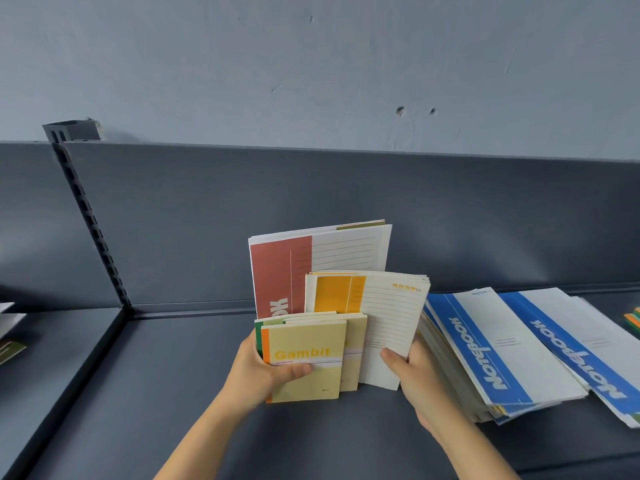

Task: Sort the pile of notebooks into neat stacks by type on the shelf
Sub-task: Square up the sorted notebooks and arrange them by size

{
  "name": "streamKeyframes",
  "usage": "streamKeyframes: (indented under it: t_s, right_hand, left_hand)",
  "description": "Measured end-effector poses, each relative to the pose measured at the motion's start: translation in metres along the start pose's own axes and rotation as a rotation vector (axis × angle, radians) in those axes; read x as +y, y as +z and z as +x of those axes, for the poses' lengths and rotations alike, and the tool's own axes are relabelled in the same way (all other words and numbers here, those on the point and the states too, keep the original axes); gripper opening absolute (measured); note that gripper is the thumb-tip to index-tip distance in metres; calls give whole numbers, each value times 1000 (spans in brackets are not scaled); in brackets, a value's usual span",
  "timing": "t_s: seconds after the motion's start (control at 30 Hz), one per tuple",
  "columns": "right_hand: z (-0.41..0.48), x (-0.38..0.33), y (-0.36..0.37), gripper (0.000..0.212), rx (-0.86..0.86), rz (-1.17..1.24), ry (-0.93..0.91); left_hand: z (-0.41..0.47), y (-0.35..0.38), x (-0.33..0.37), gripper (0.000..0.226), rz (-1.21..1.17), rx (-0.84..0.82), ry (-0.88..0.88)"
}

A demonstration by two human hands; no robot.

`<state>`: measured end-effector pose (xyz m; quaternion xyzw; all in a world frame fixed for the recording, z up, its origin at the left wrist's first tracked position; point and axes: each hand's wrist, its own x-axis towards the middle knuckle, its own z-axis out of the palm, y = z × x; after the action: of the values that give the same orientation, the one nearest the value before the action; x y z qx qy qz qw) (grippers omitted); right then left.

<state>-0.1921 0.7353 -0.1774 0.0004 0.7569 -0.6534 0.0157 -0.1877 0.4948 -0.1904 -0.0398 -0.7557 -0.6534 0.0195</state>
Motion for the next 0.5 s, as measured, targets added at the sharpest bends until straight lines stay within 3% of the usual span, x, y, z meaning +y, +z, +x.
streamKeyframes:
  t_s: [0.13,0.33,0.5]
  right_hand:
    - [-4,-13,-2,29,195,-118,-63]
    - [-18,-86,-49,24,424,-232,-257]
    - [-17,-110,-121,17,309,-135,-38]
  left_hand:
    - [-1,3,-1,63,-7,49,-15]
    - [4,3,-3,81,-50,43,-23]
    - [7,2,-2,94,-72,35,-12]
